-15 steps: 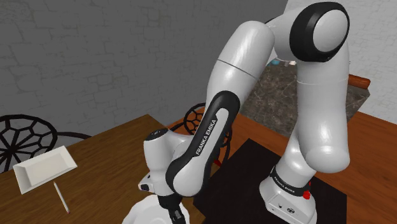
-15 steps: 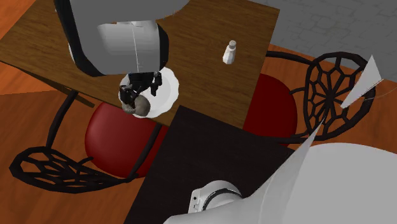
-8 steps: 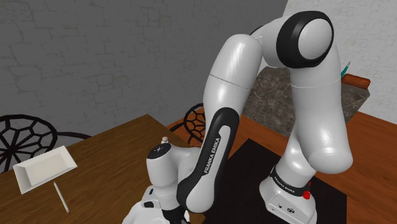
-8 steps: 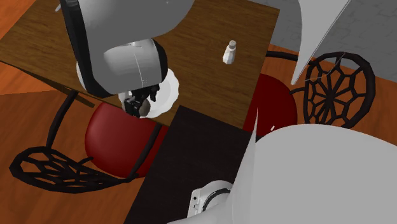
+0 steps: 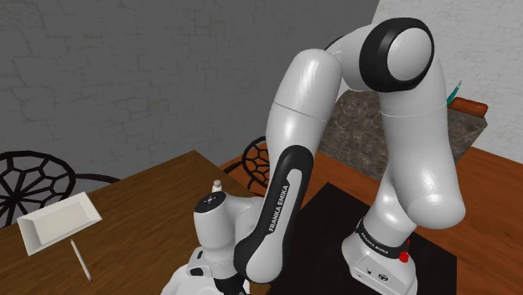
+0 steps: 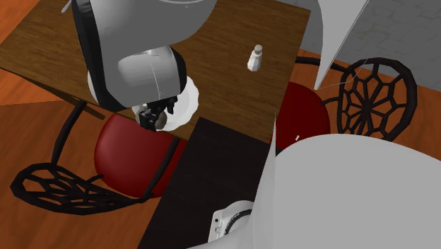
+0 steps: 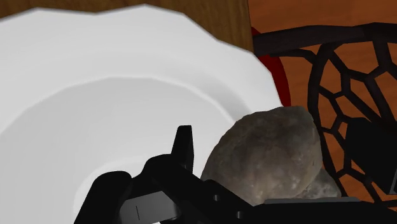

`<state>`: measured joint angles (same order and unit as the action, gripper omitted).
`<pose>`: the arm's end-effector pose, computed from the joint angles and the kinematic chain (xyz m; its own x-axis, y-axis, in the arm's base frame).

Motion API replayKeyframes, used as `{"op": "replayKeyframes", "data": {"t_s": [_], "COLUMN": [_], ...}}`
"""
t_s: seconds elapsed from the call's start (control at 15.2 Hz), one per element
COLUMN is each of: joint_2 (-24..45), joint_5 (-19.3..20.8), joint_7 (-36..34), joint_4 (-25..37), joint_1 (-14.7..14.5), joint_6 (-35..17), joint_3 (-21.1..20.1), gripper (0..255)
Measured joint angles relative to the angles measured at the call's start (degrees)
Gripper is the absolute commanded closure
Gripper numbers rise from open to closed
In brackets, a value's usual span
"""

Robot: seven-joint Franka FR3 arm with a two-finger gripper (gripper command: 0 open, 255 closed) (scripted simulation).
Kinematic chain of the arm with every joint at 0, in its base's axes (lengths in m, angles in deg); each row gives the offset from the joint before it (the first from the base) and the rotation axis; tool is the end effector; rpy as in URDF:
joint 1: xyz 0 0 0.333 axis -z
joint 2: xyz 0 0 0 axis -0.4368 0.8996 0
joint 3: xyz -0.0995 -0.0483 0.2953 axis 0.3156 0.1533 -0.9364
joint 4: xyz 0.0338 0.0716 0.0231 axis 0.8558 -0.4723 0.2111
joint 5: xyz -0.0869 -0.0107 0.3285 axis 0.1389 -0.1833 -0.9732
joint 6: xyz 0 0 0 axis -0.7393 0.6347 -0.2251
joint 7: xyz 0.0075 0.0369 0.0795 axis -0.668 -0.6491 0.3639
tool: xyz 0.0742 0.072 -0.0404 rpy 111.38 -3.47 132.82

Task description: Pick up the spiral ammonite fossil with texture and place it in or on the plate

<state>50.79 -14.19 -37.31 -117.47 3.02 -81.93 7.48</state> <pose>0.2508 0.3562 0.1526 0.1115 0.9926 -0.0471 0.9294 -0.1209 -0.3487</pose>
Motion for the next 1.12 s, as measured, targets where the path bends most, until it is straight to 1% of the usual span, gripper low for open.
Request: {"op": "replayKeyframes", "data": {"t_s": [0.66,1.12], "joint_2": [-0.01,-5.34], "joint_5": [0.00,-2.66], "joint_7": [0.00,0.93], "joint_4": [0.01,-1.29], "joint_1": [0.00,2.57], "joint_6": [0.00,3.88], "joint_3": [-0.01,-3.22], "gripper": [255,255]}}
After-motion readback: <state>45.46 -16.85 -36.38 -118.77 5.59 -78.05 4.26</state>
